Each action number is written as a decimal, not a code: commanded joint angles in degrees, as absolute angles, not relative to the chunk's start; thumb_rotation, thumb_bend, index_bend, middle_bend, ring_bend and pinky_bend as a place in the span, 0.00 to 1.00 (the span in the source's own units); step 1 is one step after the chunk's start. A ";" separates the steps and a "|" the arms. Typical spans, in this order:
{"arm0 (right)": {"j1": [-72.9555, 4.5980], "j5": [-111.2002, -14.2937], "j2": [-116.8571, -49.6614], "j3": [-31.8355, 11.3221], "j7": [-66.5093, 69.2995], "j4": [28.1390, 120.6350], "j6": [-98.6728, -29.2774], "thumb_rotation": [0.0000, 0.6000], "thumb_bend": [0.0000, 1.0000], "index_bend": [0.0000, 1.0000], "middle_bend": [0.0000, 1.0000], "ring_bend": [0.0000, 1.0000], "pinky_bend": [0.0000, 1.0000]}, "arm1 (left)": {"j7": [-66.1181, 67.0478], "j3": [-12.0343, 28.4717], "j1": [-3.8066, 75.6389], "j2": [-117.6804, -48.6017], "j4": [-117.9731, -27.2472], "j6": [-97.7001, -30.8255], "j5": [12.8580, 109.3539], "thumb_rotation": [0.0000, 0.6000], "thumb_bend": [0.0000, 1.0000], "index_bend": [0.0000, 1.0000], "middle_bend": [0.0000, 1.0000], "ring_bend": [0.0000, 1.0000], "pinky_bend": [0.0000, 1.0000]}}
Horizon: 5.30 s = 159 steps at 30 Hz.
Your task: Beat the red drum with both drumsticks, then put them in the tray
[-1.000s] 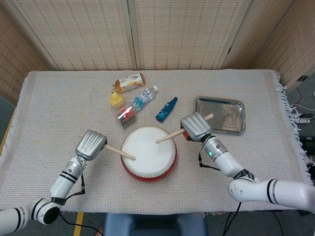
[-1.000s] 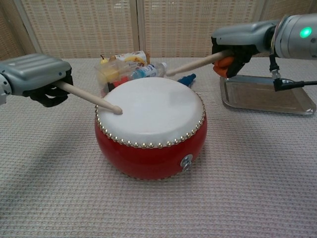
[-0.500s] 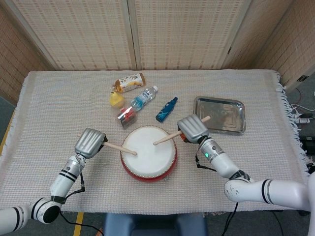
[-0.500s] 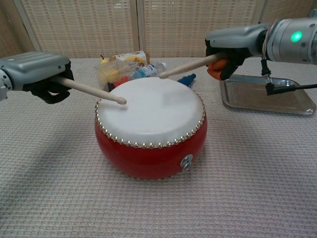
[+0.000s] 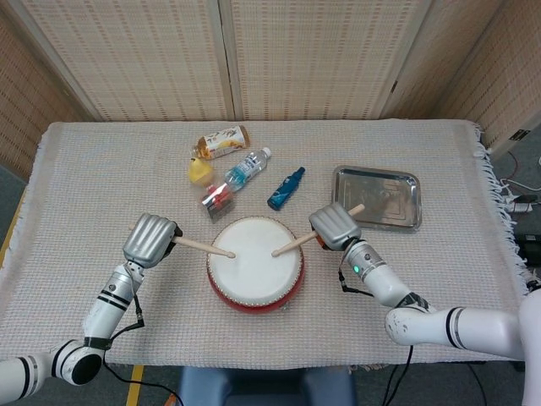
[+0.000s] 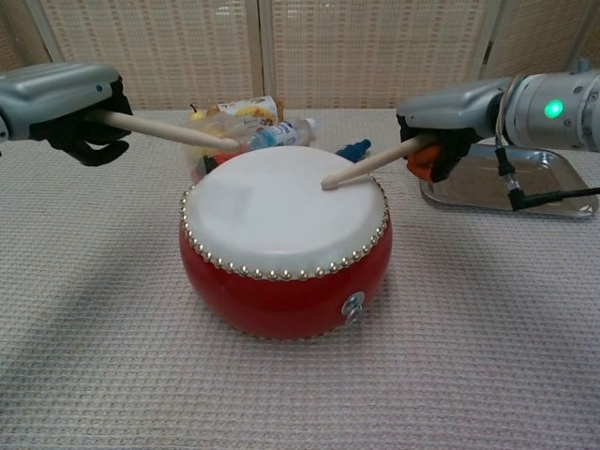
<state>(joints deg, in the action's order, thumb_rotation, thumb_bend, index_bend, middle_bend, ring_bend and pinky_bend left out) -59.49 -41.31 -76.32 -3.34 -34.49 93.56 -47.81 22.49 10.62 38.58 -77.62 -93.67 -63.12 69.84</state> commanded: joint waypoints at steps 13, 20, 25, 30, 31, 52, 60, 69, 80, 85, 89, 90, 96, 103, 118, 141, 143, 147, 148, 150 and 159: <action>-57.67 -46.13 -71.46 -6.24 -28.92 99.47 -49.78 1.00 0.97 1.00 1.00 1.00 1.00 | 27.84 7.83 39.23 -82.42 -88.43 -62.09 69.47 1.00 0.84 1.00 1.00 1.00 1.00; -59.84 -41.46 -75.26 -1.32 -37.82 94.36 -48.66 1.00 0.97 1.00 1.00 1.00 1.00 | 23.80 10.90 38.34 -78.43 -93.64 -65.68 70.81 1.00 0.84 1.00 1.00 1.00 1.00; -59.15 -42.24 -74.50 -4.32 -34.26 97.34 -50.69 1.00 0.97 1.00 1.00 1.00 1.00 | 25.43 9.98 39.02 -79.66 -92.19 -64.18 70.29 1.00 0.85 1.00 1.00 1.00 1.00; -57.83 -45.65 -71.13 -7.42 -28.37 101.07 -50.77 1.00 0.97 1.00 1.00 1.00 1.00 | 31.11 7.03 39.91 -83.39 -86.85 -62.91 71.32 1.00 0.84 1.00 1.00 1.00 1.00; -57.63 -46.11 -70.55 -7.78 -27.54 101.56 -50.64 1.00 0.97 1.00 1.00 1.00 1.00 | 31.84 6.61 40.01 -83.84 -86.25 -62.56 71.34 1.00 0.84 1.00 1.00 1.00 1.00; -58.03 -45.38 -73.74 -5.47 -31.04 97.89 -50.87 1.00 0.97 1.00 1.00 1.00 1.00 | 22.83 9.83 39.05 -79.21 -93.32 -61.27 66.64 1.00 0.84 1.00 1.00 1.00 1.00; -56.75 -48.40 -71.26 -7.54 -26.63 99.98 -51.13 1.00 0.97 1.00 1.00 1.00 1.00 | 28.34 7.94 39.37 -82.61 -90.32 -62.06 66.44 1.00 0.84 1.00 1.00 1.00 1.00; -57.54 -46.42 -75.40 -3.60 -31.71 93.83 -48.95 1.00 0.97 1.00 1.00 1.00 1.00 | 21.33 12.44 37.81 -75.82 -98.06 -65.91 67.73 1.00 0.84 1.00 1.00 1.00 1.00; -56.96 -48.17 -73.07 -7.33 -28.99 98.57 -51.88 1.00 0.97 1.00 1.00 1.00 1.00 | 28.79 7.39 39.59 -82.82 -89.81 -61.63 66.49 1.00 0.84 1.00 1.00 1.00 1.00; -56.44 -48.63 -71.49 -7.82 -27.41 99.14 -51.25 1.00 0.97 1.00 1.00 1.00 1.00 | 30.69 7.50 39.46 -84.06 -88.17 -63.70 67.33 1.00 0.84 1.00 1.00 1.00 1.00; -56.92 -47.38 -73.35 -5.87 -29.24 96.51 -49.31 1.00 0.97 1.00 1.00 1.00 1.00 | 27.96 9.41 38.81 -81.84 -91.11 -66.10 68.57 1.00 0.84 1.00 1.00 1.00 1.00; -57.20 -46.80 -74.24 -5.08 -30.32 95.42 -48.79 1.00 0.97 1.00 1.00 1.00 1.00 | 27.06 9.94 38.63 -81.11 -92.01 -66.61 68.87 1.00 0.84 1.00 1.00 1.00 1.00; -58.10 -44.47 -76.75 -3.40 -34.50 93.17 -49.23 1.00 0.97 1.00 1.00 1.00 1.00 | 25.38 10.26 38.63 -80.28 -92.65 -65.61 68.46 1.00 0.84 1.00 1.00 1.00 1.00; -56.61 -47.76 -72.61 -7.80 -28.51 98.59 -51.89 1.00 0.97 1.00 1.00 1.00 1.00 | 30.80 6.21 39.53 -84.34 -87.52 -61.54 67.34 1.00 0.84 1.00 1.00 1.00 1.00; -57.86 -44.24 -77.52 -3.51 -33.82 92.10 -48.72 1.00 0.97 1.00 1.00 1.00 1.00 | 24.56 10.64 38.04 -79.92 -92.87 -66.49 69.09 1.00 0.84 1.00 1.00 1.00 1.00; -51.65 -45.10 -77.24 -6.90 -15.41 74.91 -42.06 1.00 0.96 1.00 1.00 1.00 1.00 | 19.38 9.14 34.59 -77.60 -92.97 -68.61 71.51 1.00 0.84 1.00 1.00 1.00 1.00; -51.38 -46.10 -78.98 -6.65 -14.10 71.11 -40.48 1.00 0.93 1.00 1.00 1.00 1.00 | 19.04 9.15 34.28 -77.29 -93.01 -68.59 71.23 1.00 0.84 1.00 1.00 1.00 1.00; -51.00 -47.41 -82.47 -6.72 -11.62 64.41 -37.94 1.00 0.86 1.00 1.00 1.00 1.00 | 18.32 9.34 33.81 -76.63 -93.03 -68.48 70.74 1.00 0.84 1.00 1.00 1.00 1.00; -50.86 -47.94 -83.41 -7.02 -10.38 62.85 -37.16 1.00 0.84 1.00 1.00 1.00 1.00 | 18.04 9.39 33.66 -76.43 -93.08 -68.47 70.64 1.00 0.84 1.00 1.00 1.00 1.00; -50.71 -49.02 -84.58 -7.42 -8.68 60.84 -36.15 1.00 0.80 1.00 1.00 1.00 1.00 | 17.56 9.51 33.47 -76.15 -93.12 -68.42 70.47 1.00 0.84 1.00 1.00 1.00 1.00; -50.98 -51.88 -89.16 -8.27 -5.39 50.77 -31.76 1.00 0.61 1.00 0.88 0.82 0.96 | 15.91 9.82 32.77 -75.17 -93.06 -67.88 69.74 1.00 0.84 1.00 1.00 1.00 1.00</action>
